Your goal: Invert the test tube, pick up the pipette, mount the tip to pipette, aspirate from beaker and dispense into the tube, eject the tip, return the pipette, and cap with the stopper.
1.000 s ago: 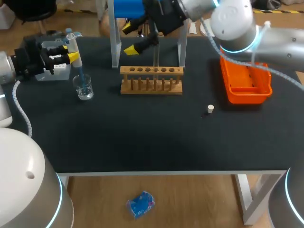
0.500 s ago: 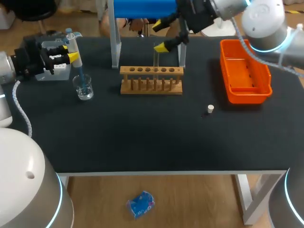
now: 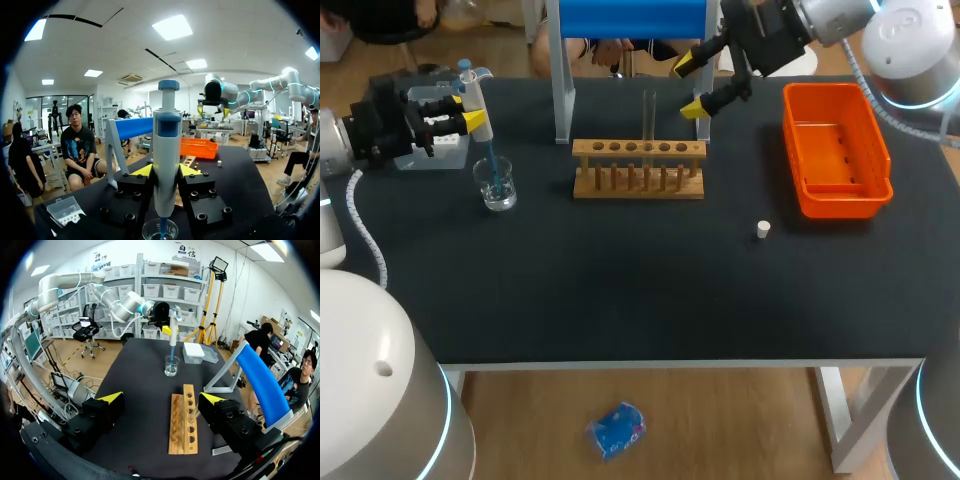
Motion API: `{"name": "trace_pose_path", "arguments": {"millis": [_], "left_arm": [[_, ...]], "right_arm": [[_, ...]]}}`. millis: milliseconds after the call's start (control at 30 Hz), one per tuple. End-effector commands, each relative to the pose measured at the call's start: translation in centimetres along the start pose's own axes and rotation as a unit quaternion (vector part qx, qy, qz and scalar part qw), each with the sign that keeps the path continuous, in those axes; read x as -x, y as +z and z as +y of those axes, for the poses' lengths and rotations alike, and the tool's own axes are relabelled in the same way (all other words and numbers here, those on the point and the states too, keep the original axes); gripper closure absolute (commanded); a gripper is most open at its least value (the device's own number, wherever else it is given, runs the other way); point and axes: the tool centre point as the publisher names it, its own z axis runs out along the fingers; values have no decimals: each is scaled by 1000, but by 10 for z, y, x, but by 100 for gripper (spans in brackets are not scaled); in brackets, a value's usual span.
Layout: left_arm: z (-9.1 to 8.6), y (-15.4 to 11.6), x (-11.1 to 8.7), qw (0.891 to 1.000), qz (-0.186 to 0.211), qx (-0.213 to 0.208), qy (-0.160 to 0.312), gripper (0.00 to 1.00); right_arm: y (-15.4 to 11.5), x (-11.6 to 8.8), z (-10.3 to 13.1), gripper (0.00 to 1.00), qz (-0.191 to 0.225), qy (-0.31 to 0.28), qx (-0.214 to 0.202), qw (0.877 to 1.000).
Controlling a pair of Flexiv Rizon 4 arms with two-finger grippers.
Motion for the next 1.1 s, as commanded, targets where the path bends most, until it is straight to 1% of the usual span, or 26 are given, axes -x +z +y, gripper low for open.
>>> {"name": "trace_pose_path", "arguments": {"millis": [33, 300, 333, 367, 400, 433, 467, 533, 567, 600, 667, 800, 1100], "left_arm": [[0, -1, 0, 1000, 1, 0, 0, 100], [0, -1, 0, 1000, 1, 0, 0, 100], [0, -1, 0, 1000, 1, 0, 0, 100], [0, -1, 0, 1000, 1, 0, 0, 100], [0, -1, 0, 1000, 1, 0, 0, 100], [0, -1, 0, 1000, 1, 0, 0, 100], [0, -1, 0, 1000, 1, 0, 0, 100], [0, -1, 0, 1000, 1, 0, 0, 100], [0, -1, 0, 1000, 1, 0, 0, 100], [0, -1, 0, 1000, 1, 0, 0, 100], [0, -1, 0, 1000, 1, 0, 0, 100], [0, -1, 0, 1000, 1, 0, 0, 100], [0, -1, 0, 1000, 1, 0, 0, 100]], "right_arm": [[-1, -1, 0, 0, 0, 0, -1, 1000], [-1, -1, 0, 0, 0, 0, -1, 1000], [0, 2, -2, 0, -2, -9, -4, 1000], [-1, 3, -4, 0, 0, -17, 14, 1000], [-2, 4, -6, 0, 2, -20, 14, 1000], [-2, 5, -9, 0, 1, -22, 6, 1000], [-3, 5, -11, 0, 4, -28, 14, 1000], [-4, 6, -15, 0, 4, -33, 4, 999], [-4, 6, -18, 0, 4, -33, 13, 999], [-4, 7, -21, 0, 7, -36, 11, 999], [-2, 8, -24, 0, 16, -49, 28, 998], [4, 11, -33, 0, 26, -60, 23, 998], [18, 25, -49, 0, 25, -38, 10, 999]]}}
